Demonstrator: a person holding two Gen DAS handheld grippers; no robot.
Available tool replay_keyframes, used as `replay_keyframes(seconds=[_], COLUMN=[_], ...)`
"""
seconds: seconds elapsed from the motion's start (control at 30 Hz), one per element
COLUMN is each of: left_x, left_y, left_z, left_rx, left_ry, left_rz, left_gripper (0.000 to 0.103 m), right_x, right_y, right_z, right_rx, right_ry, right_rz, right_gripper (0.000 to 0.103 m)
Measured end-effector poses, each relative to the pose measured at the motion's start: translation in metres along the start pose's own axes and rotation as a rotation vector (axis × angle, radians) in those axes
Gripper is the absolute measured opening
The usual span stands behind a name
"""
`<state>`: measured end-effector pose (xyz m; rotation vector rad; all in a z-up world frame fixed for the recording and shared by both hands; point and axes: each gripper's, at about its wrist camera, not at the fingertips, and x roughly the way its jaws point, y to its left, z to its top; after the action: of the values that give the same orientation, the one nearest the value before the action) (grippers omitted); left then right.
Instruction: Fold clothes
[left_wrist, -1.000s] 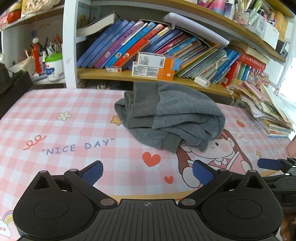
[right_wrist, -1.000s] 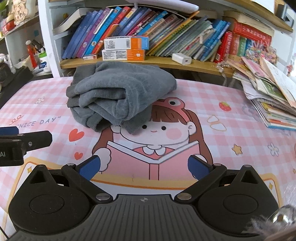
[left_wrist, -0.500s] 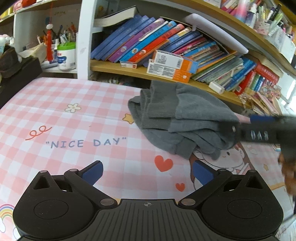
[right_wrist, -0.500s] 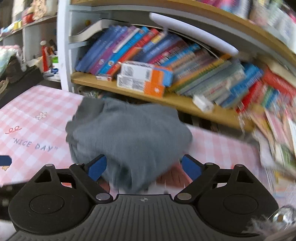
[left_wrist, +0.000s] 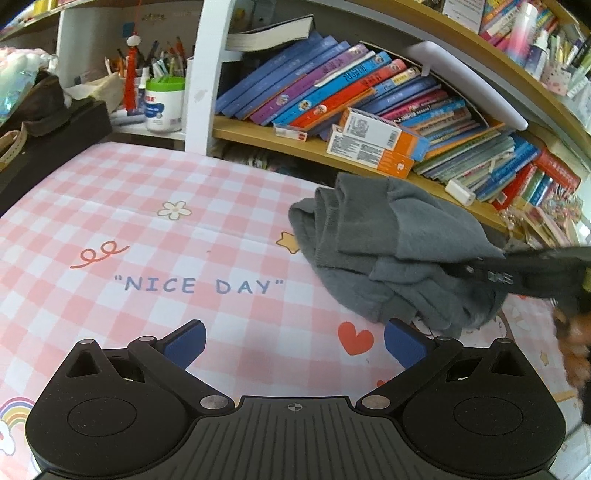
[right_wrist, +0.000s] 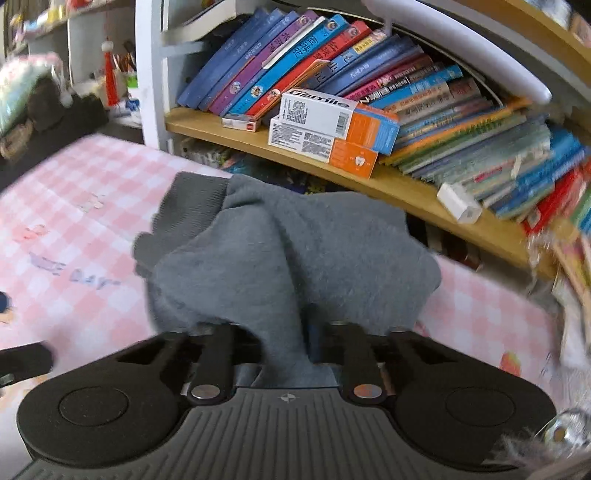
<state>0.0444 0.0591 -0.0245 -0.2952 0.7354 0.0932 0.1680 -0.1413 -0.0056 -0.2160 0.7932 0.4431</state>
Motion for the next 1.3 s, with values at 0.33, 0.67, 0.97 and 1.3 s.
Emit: replay_keyframes(seconds=[0.33, 0.67, 0.97, 1.3], left_x=[-0.019, -0.065, -0.085, -0.07], left_y=[0.013, 0.044, 0.072, 0.039], left_z=[0.002, -0.006, -0.006, -0.011], left_rx=[-0.062, -0.115, -0.236, -0.092], left_ry=[-0.037, -0.133, -0.187, -0.098], left_rz=[0.001, -0.025, 0.009, -0.126], left_gripper=[0.103, 0.103, 0.103, 0.103], right_x=[-0.049, -0.077, -0.165, -0.211], right_y=[0.004, 0.025, -0.005, -0.119], right_z=[-0.013, 0.037, 0.075, -0.069], right_rx=[0.35, 0.588, 0.718, 0.985], right_ry=[0.042, -0.08, -0.464, -0.398], right_rz=[0.289, 0.527, 0.698, 0.113], right_gripper=[0.01, 0.009, 0.009, 0.009])
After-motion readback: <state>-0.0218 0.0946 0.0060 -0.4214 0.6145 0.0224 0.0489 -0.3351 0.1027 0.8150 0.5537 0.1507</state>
